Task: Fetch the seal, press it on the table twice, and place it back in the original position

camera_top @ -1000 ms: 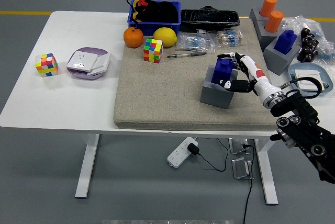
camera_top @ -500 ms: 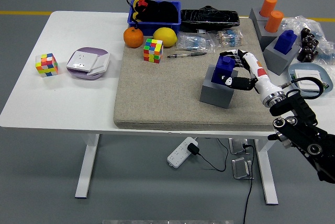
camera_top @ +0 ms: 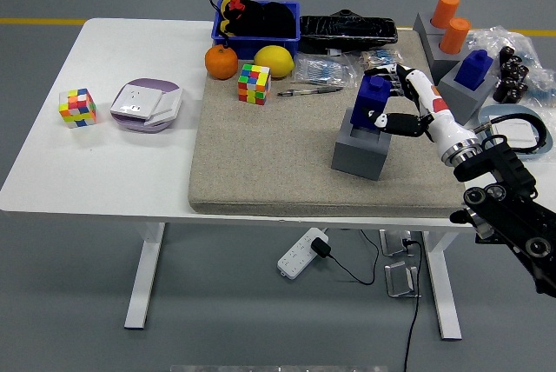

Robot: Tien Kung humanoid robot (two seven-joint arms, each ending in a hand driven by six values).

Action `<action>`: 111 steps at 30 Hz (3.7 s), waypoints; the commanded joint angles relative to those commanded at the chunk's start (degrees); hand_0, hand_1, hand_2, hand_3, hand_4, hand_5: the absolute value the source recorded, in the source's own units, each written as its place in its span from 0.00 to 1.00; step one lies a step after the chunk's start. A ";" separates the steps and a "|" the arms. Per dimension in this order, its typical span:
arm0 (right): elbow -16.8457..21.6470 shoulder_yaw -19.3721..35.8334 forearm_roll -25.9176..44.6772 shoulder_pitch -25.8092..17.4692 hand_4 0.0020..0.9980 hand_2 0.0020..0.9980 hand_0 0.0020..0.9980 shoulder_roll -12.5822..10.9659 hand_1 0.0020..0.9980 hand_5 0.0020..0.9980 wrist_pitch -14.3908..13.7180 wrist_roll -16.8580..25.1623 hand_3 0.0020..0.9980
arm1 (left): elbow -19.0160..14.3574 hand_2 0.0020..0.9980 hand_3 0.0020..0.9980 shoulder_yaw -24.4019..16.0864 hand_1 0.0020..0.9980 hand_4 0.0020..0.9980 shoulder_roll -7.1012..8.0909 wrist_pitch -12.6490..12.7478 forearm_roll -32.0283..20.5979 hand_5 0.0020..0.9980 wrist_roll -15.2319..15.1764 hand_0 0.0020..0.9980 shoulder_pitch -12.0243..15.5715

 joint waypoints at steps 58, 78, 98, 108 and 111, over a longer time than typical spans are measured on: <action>-12.08 -4.34 5.96 -5.41 0.63 0.46 0.62 -1.13 0.48 0.00 -0.06 3.77 0.50 | -0.27 0.68 0.72 1.49 0.69 0.64 0.26 -0.04 -0.21 0.24 0.05 0.72 0.16; -13.31 -6.32 5.92 -4.76 0.63 0.45 0.62 -1.32 0.48 0.00 0.40 3.37 0.49 | -0.28 0.68 0.72 1.45 0.69 0.64 0.10 -0.07 -0.29 0.24 0.03 0.72 0.14; -1.30 3.29 -0.30 -3.13 0.64 0.45 0.62 -2.25 0.48 0.00 -0.41 1.99 0.49 | -0.27 0.68 0.72 1.49 0.69 0.64 0.16 -0.07 -0.52 0.24 0.00 0.72 0.10; -0.89 -0.83 0.66 -2.26 0.64 0.45 0.61 -1.06 0.48 0.00 -0.02 1.98 0.49 | -0.29 0.68 0.72 1.48 0.69 0.64 0.13 -0.07 -0.55 0.24 -0.02 0.72 0.07; -1.74 -1.87 1.20 -1.90 0.64 0.45 0.61 -0.44 0.48 0.00 -0.05 2.24 0.49 | -0.30 0.68 0.72 1.53 0.69 0.64 0.11 -0.08 -0.56 0.24 -0.01 0.72 0.08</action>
